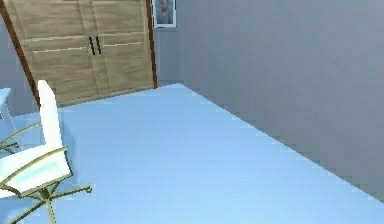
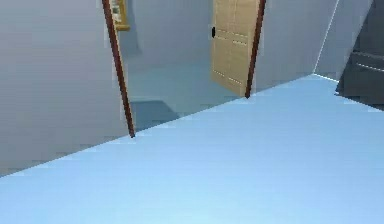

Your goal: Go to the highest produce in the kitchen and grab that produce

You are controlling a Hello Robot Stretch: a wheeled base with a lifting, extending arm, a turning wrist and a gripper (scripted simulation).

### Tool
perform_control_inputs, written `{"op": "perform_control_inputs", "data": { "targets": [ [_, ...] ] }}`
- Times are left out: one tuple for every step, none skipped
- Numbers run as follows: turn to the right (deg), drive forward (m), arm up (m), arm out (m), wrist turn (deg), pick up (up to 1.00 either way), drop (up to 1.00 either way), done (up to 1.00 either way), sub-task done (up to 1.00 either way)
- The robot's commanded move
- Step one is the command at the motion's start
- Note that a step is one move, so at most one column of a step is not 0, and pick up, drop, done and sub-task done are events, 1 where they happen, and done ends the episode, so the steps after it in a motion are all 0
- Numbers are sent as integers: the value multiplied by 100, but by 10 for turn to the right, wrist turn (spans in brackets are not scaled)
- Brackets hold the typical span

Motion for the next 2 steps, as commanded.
{"op": "perform_control_inputs", "data": {
  "targets": [
    [-60, 0, 0, 0, 0, 0, 0, 0, 0],
    [0, 100, 0, 0, 0, 0, 0, 0, 0]
  ]
}}
